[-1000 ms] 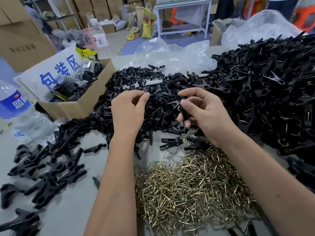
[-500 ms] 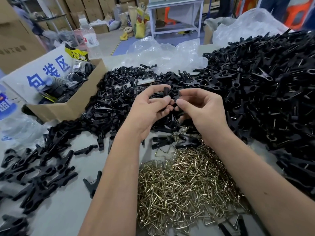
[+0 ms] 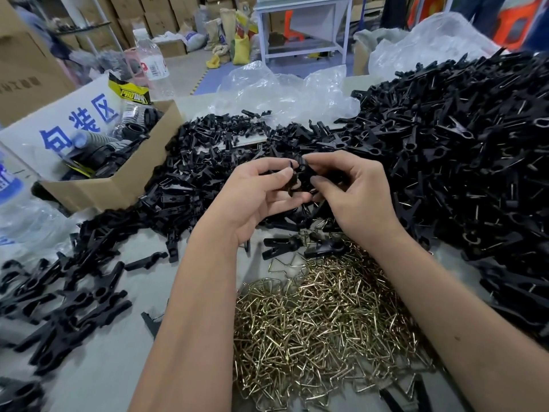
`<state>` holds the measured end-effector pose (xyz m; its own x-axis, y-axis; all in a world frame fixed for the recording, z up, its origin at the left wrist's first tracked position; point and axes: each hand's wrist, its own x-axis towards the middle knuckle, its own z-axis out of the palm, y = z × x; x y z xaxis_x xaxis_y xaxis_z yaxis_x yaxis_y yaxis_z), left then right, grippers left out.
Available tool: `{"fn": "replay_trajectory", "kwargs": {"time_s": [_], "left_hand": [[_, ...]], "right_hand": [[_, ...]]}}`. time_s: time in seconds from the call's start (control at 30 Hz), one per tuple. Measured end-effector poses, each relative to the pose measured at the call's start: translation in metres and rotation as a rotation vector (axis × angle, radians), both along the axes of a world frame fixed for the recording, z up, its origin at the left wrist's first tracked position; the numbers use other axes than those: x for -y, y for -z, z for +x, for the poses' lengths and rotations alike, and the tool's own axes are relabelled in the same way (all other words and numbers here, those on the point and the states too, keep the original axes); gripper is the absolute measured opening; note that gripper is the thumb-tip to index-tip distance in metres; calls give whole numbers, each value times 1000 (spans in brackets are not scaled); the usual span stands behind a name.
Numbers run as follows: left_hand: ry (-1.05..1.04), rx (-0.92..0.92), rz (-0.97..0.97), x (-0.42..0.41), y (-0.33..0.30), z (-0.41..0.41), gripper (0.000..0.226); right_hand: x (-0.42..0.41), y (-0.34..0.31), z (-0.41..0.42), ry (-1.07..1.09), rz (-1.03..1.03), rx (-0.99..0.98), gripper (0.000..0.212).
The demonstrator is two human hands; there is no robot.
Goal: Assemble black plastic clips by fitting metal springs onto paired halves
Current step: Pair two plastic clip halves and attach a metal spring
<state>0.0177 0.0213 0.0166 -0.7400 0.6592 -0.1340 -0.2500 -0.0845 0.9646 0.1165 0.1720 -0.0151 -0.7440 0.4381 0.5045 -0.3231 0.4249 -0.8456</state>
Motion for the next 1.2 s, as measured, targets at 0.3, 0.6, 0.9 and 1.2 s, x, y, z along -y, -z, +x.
{"fn": "replay_trajectory", "kwargs": {"time_s": [0.3,0.6,0.9,1.2], "left_hand": [[-72,88,-54,-2,-3,1,14],[-150,53,-242,-5,-5,2,40],[-156,-128,-309,-11,-3,5,60],[36,-106,-81,-7,3,5,45]], "right_hand": [[3,-1,3,-36,240,-46,34],[7,-4,5,-59,251,-18,24],[11,-3,3,-38,-29,63,16],[1,2,-3,-37,-316,117,11]]}}
